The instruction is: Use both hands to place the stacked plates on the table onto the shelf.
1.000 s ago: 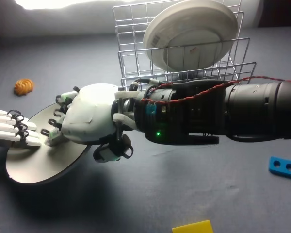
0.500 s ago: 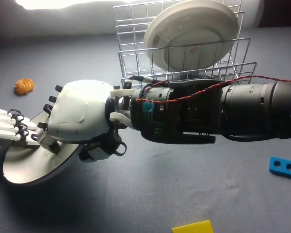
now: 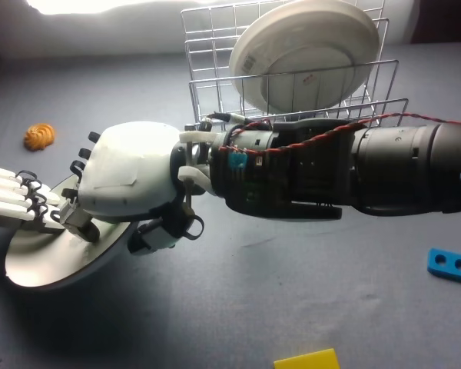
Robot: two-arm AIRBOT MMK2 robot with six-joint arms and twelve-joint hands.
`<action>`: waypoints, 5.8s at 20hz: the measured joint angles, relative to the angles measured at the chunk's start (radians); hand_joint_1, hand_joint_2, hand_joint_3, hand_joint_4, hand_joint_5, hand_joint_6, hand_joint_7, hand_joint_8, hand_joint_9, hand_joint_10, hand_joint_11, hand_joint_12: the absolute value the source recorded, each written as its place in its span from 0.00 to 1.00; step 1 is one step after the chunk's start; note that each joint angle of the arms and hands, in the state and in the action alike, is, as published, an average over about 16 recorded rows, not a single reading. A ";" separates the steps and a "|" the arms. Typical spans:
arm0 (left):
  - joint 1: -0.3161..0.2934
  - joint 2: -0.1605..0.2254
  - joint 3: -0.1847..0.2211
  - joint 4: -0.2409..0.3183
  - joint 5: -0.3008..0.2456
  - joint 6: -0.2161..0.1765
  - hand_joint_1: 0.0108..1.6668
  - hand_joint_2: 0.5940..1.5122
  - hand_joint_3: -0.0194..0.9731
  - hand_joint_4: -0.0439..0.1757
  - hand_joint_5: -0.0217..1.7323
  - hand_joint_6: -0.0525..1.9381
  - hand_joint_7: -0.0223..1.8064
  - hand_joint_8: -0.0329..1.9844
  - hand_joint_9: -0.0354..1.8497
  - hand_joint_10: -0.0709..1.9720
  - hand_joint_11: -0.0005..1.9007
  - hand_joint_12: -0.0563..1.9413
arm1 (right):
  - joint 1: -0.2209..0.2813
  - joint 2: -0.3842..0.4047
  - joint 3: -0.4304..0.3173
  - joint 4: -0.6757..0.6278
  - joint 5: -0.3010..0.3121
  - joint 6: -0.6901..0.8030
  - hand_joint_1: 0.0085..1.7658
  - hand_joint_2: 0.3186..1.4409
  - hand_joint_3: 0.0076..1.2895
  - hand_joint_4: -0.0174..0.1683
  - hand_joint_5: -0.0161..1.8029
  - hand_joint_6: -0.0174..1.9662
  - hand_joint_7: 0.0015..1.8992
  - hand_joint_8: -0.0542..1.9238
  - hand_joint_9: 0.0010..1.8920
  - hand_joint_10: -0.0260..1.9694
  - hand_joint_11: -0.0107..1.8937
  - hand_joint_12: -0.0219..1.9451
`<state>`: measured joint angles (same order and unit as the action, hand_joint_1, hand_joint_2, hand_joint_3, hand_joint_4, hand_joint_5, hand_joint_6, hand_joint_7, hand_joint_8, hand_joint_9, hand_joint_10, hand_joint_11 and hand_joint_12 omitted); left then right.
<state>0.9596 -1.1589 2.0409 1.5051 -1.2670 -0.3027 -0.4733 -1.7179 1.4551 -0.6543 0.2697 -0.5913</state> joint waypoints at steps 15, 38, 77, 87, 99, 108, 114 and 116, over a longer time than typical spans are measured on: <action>-0.201 -0.008 0.045 0.061 0.031 -0.005 0.00 0.61 0.03 0.20 0.01 0.03 0.02 0.02 0.03 0.00 0.01 0.03 | 0.068 0.101 -0.095 0.077 -0.045 0.007 0.73 0.64 0.00 0.07 0.43 0.62 0.45 0.57 0.48 0.65 0.50 0.67; -0.221 -0.006 0.083 0.090 0.107 -0.005 0.00 0.61 0.04 0.22 0.02 0.03 0.02 0.02 0.03 0.00 0.01 0.03 | 0.269 0.327 -0.333 0.116 -0.202 0.485 0.75 0.65 0.00 0.05 0.42 0.62 0.46 0.55 0.47 0.65 0.52 0.67; -0.209 -0.006 0.079 0.092 0.112 -0.001 0.00 0.58 0.04 0.22 0.02 0.03 0.02 0.02 0.03 0.00 0.01 0.03 | 0.248 0.534 -0.197 0.190 -0.263 0.729 0.76 0.67 0.00 0.03 0.42 0.62 0.46 0.56 0.47 0.65 0.50 0.68; -0.233 -0.008 0.077 0.091 0.093 0.004 0.00 0.58 0.04 0.22 0.02 0.04 0.02 0.02 0.03 0.00 0.01 0.03 | 0.171 0.517 -0.147 0.191 -0.220 0.720 0.69 0.70 0.00 0.06 0.41 0.50 0.46 0.40 0.45 0.43 0.41 0.70; -0.308 -0.001 0.049 0.068 -0.008 0.016 0.00 0.59 0.04 0.22 0.02 0.04 0.02 0.02 0.03 0.00 0.01 0.03 | 0.224 0.555 -0.194 0.190 -0.198 0.628 0.58 0.70 0.00 0.08 0.36 0.14 0.43 0.07 0.34 0.28 0.22 0.74; -0.333 0.032 -0.031 0.089 -0.054 0.054 0.00 0.61 0.04 0.21 0.07 0.04 0.07 0.02 0.07 0.01 0.03 0.06 | 0.304 0.695 -0.350 0.192 -0.210 0.316 0.49 0.68 0.00 0.08 0.40 0.09 0.45 0.05 0.38 0.24 0.23 0.73; -0.335 0.062 -0.100 0.109 -0.054 0.085 0.02 0.66 0.04 0.20 0.27 0.24 0.30 0.25 0.27 0.30 0.17 0.39 | 0.323 0.823 -0.470 0.194 -0.218 0.119 0.32 0.71 0.00 0.09 0.49 0.31 0.54 0.30 0.50 0.45 0.37 0.81; -0.336 0.069 -0.119 0.111 -0.054 0.093 0.03 0.68 0.04 0.20 0.34 0.30 0.38 0.33 0.34 0.41 0.24 0.50 | 0.322 0.855 -0.499 0.195 -0.218 0.081 0.27 0.72 0.00 0.10 0.53 0.40 0.57 0.40 0.54 0.53 0.43 0.84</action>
<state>0.6236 -1.0896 1.9218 1.6163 -1.3210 -0.2102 -0.1516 -0.8627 0.9565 -0.4595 0.0521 -0.5101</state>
